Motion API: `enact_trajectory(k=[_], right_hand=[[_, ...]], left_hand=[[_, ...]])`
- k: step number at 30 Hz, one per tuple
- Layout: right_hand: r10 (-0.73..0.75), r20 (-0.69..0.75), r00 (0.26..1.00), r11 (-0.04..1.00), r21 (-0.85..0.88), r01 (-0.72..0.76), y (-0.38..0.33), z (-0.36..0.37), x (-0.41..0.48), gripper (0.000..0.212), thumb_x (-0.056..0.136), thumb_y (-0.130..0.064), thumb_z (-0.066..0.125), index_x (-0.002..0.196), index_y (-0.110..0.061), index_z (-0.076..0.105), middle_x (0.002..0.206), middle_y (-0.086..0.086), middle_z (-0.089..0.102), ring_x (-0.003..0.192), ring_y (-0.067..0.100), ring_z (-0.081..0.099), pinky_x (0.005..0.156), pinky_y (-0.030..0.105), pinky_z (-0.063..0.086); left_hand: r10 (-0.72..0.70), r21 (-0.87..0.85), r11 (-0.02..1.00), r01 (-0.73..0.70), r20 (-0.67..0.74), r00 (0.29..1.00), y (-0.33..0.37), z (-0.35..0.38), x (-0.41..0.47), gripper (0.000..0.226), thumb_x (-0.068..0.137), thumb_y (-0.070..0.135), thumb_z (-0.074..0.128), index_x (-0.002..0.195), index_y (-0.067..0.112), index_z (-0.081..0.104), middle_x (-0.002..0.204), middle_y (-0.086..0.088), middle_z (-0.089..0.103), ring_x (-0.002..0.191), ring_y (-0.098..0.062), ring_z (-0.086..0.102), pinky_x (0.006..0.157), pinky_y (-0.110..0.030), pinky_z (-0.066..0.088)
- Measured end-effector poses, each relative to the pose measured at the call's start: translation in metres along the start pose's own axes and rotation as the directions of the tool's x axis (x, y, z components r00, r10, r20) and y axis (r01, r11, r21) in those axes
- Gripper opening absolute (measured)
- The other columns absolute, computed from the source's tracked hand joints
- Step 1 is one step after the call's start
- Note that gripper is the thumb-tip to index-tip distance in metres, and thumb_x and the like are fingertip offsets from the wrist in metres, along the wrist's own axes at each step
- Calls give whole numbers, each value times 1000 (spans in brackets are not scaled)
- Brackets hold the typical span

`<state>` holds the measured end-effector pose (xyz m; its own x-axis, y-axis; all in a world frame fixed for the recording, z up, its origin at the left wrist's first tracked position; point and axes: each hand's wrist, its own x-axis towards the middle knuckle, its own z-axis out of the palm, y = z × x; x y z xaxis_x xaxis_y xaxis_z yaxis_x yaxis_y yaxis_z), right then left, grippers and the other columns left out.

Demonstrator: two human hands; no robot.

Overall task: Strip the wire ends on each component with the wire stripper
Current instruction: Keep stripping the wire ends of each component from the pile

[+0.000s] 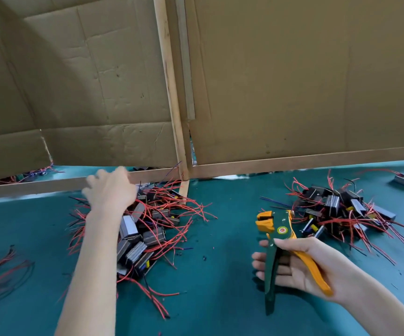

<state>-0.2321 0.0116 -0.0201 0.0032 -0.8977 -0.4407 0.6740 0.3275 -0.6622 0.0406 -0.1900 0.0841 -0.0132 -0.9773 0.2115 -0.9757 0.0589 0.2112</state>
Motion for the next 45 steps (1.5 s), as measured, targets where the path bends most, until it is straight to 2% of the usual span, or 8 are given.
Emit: enact_trajectory(k=[4,7,12,16,21,32,37,45], right_hand=[[-10,-13,1000,1000,-22,10,0,2,-3,51,75,-6,59,124,7,53,110,39,63,89,49,68,68,56,59],[-12,-28,1000,999,-42,11,0,3,-4,53,75,-6,59,125,8,53,109,38,64,87,48,69,69,56,59],[-27,-45,999,998,-59,24,0,3,-4,53,76,-7,59,127,5,52,110,37,64,88,47,69,70,55,59],[-53,-48,997,997,-59,50,0,3,-4,52,77,-8,60,126,4,52,110,36,64,88,46,69,69,53,59],[-101,-67,993,993,-69,96,-1,5,-5,50,78,-9,58,126,6,54,109,35,65,89,46,69,69,52,59],[-233,0,973,966,-120,231,0,13,-8,46,76,-10,57,120,4,57,100,33,68,80,41,70,70,51,60],[-242,63,968,951,-181,250,2,13,-8,48,72,-7,67,119,1,60,101,33,67,82,43,68,69,49,59],[-328,147,933,907,-226,354,4,18,-13,30,72,-13,71,101,-4,71,92,34,66,74,42,67,67,47,57]], left_hand=[[-83,-43,995,86,78,993,-26,19,15,41,93,10,52,133,15,51,133,-18,51,120,-38,46,96,-46,44],[-97,-168,982,88,-48,994,-31,20,15,32,89,11,64,121,16,61,118,-16,62,104,-37,57,76,-40,49],[-84,-352,936,-26,-293,953,-18,6,8,48,84,18,73,128,13,54,116,-15,66,103,-36,61,84,-45,49],[101,-602,744,-291,-329,939,12,-10,-6,62,79,20,78,134,12,49,103,-1,62,97,-19,56,92,-39,42],[475,-654,589,-476,-196,858,61,5,-31,26,83,19,70,109,22,67,98,1,67,94,-17,61,86,-33,46],[547,-896,296,-331,-125,828,100,41,-58,6,94,24,58,91,19,56,79,-2,66,65,1,56,64,-14,45],[535,-906,304,-295,-94,840,99,47,-54,9,91,8,60,86,16,59,78,1,72,71,-9,65,76,-24,52],[620,-929,229,-290,-90,780,102,44,-62,7,86,12,70,82,17,70,67,8,67,62,1,61,63,-11,46]])
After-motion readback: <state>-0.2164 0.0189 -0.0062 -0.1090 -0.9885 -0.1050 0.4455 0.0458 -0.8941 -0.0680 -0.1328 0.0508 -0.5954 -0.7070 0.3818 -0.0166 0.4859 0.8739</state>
